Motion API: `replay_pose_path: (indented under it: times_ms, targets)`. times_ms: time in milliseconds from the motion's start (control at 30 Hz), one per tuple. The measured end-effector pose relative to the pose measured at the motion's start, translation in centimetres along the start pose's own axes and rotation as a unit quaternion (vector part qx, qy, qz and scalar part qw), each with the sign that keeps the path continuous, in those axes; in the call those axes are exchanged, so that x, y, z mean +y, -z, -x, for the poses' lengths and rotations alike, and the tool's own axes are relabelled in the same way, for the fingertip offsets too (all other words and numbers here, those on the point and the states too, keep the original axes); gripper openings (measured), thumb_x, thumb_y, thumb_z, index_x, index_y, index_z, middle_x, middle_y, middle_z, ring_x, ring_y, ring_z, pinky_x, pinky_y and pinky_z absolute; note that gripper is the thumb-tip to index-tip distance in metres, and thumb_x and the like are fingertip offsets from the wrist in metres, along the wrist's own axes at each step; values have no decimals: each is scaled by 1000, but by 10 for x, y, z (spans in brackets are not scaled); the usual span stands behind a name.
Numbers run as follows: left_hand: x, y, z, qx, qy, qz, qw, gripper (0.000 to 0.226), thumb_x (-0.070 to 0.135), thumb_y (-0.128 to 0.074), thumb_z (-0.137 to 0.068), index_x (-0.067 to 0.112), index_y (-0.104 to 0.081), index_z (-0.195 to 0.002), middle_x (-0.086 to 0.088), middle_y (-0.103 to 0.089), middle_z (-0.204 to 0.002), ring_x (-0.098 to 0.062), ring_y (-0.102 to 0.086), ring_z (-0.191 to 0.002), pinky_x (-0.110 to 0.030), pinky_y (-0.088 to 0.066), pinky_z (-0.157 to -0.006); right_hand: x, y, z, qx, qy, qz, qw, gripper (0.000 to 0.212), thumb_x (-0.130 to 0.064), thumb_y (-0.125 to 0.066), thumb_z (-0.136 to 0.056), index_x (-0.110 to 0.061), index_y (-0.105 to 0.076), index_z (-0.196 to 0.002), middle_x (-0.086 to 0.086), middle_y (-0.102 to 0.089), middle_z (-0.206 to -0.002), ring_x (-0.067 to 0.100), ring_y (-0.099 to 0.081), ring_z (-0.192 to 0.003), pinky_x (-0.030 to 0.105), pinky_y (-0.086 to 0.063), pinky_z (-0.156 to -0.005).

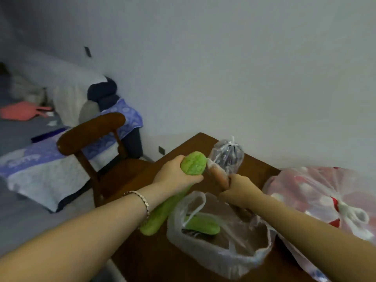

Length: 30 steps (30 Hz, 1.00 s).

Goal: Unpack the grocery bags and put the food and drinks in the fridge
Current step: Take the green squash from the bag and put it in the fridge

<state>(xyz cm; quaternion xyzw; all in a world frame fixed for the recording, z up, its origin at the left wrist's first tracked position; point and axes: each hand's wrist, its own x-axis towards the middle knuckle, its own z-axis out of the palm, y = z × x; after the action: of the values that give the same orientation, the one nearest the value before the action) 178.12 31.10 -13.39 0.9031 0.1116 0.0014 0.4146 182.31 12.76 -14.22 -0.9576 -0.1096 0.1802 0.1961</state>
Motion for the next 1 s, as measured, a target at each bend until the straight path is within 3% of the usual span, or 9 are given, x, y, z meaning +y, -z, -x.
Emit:
replay_pose_path:
  times_ms: [133, 200, 267, 367, 500, 700, 1000]
  targets:
    - [-29, 26, 69, 60, 88, -52, 993, 61, 52, -74, -69, 25, -52, -119, 2, -62, -112, -19, -60, -103, -38, -51, -90, -33, -25, 23, -62, 64, 59, 994, 47, -36, -70, -75, -15, -52, -113, -3, -55, -87, 14, -58, -83, 25, -51, -72]
    - [-49, 42, 111, 91, 143, -71, 983, 63, 52, -73, -69, 23, -50, -120, 0, -62, -111, -21, -60, -102, -39, -51, -88, -57, -43, 40, -110, 105, 100, 983, 48, -35, -71, -75, -16, -52, -115, -3, -57, -92, 14, -60, -88, 26, -53, -78]
    - [-74, 60, 164, 127, 200, -72, 969, 61, 49, -73, -70, 21, -49, -118, -2, -61, -112, -22, -59, -102, -35, -51, -85, -90, -67, 68, -158, 168, 161, 960, 51, -35, -71, -77, -16, -51, -120, -1, -58, -101, 16, -59, -95, 29, -53, -85]
    - [-106, 82, 246, 184, 271, -67, 942, 58, 43, -73, -71, 19, -50, -119, -6, -62, -116, -26, -59, -105, -30, -48, -82, -138, -106, 116, -168, 271, 239, 917, 55, -34, -70, -77, -17, -47, -124, 3, -57, -114, 20, -59, -103, 31, -52, -88]
    - [-140, 107, 387, 276, 372, -82, 882, 52, 42, -70, -72, 18, -50, -113, -6, -63, -111, -28, -61, -102, -28, -45, -75, -205, -167, 209, -139, 406, 339, 837, 49, -31, -64, -77, -16, -51, -122, 6, -60, -117, 24, -61, -105, 30, -51, -84]
    - [-166, 112, 627, 383, 502, -75, 772, 53, 44, -69, -72, 22, -47, -115, -3, -62, -109, -27, -61, -101, -28, -45, -72, -281, -263, 387, -133, 592, 382, 697, 49, -29, -58, -79, -20, -49, -127, 5, -60, -125, 25, -59, -113, 27, -48, -87]
    - [-152, 83, 928, 479, 638, -74, 599, 54, 45, -67, -71, 21, -47, -116, -3, -65, -108, -26, -63, -97, -31, -50, -77, -331, -377, 668, -147, 748, 371, 531, 48, -33, -62, -75, -22, -53, -121, 4, -62, -119, 25, -61, -109, 29, -49, -86]
